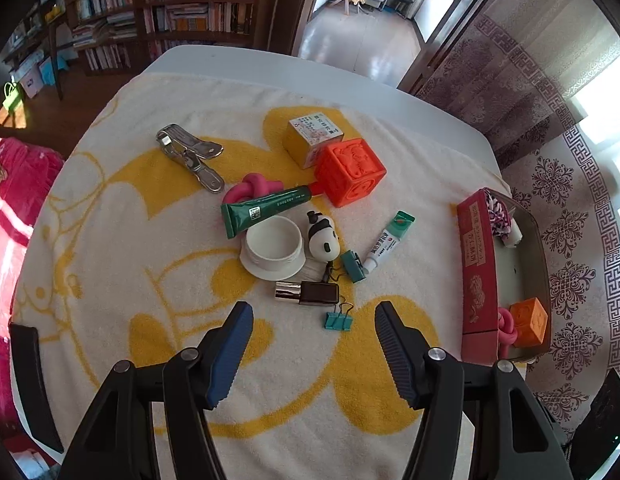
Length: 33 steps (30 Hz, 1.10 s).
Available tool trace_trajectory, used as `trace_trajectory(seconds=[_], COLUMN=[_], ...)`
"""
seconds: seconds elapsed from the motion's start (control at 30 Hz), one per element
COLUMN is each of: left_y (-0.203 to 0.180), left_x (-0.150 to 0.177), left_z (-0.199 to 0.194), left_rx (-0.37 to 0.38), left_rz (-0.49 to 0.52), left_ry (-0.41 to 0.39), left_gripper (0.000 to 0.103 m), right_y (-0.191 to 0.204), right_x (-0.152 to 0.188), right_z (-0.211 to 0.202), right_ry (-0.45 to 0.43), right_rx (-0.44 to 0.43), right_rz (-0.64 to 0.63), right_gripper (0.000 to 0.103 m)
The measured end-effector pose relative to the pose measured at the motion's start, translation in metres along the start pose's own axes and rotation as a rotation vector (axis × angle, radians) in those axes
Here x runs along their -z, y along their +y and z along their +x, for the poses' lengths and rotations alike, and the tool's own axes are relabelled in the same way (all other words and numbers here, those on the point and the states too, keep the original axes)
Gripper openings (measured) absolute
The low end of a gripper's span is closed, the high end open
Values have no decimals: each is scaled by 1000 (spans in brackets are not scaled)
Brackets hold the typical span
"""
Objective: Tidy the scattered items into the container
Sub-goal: 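Grasp the teal binder clip with the right tool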
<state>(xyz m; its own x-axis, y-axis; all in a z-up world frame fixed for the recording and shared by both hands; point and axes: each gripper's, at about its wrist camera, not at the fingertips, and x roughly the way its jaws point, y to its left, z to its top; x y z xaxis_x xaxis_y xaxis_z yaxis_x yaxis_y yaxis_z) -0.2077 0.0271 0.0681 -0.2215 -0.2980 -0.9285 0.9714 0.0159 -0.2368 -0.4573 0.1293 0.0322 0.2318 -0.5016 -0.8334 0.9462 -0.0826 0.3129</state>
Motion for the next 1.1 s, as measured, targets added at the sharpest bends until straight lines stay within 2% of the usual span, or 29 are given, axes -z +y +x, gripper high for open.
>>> trace_trajectory(seconds=[0.23, 0.37, 0.53, 0.83, 0.93, 0.97, 1.1], left_y=[50, 71, 90, 100, 98, 96, 85], left_x=[-3, -4, -9, -16, -18, -19, -20], left_z=[12, 20, 29, 51, 56, 58, 64], left_rx=[-9, -5, 2, 13, 18, 19, 30], left_rz=[-73, -97, -114, -91, -73, -66, -30], left_ry=[38, 62, 85, 142, 154, 157, 171], left_gripper=[65, 65, 65, 65, 65, 65, 65], right_y=[42, 61, 80, 100, 101, 100, 88], right_x=[-5, -7, -14, -21, -18, -17, -17], right_z=[42, 67, 94, 138, 144, 144, 137], right_ry=[74, 115, 140, 177, 171, 167, 166], right_rx=[-13, -8, 17, 134, 184, 192, 171], right_rz=[-75, -109, -135, -188, -212, -217, -166], right_gripper=[66, 56, 55, 46, 33, 29, 29])
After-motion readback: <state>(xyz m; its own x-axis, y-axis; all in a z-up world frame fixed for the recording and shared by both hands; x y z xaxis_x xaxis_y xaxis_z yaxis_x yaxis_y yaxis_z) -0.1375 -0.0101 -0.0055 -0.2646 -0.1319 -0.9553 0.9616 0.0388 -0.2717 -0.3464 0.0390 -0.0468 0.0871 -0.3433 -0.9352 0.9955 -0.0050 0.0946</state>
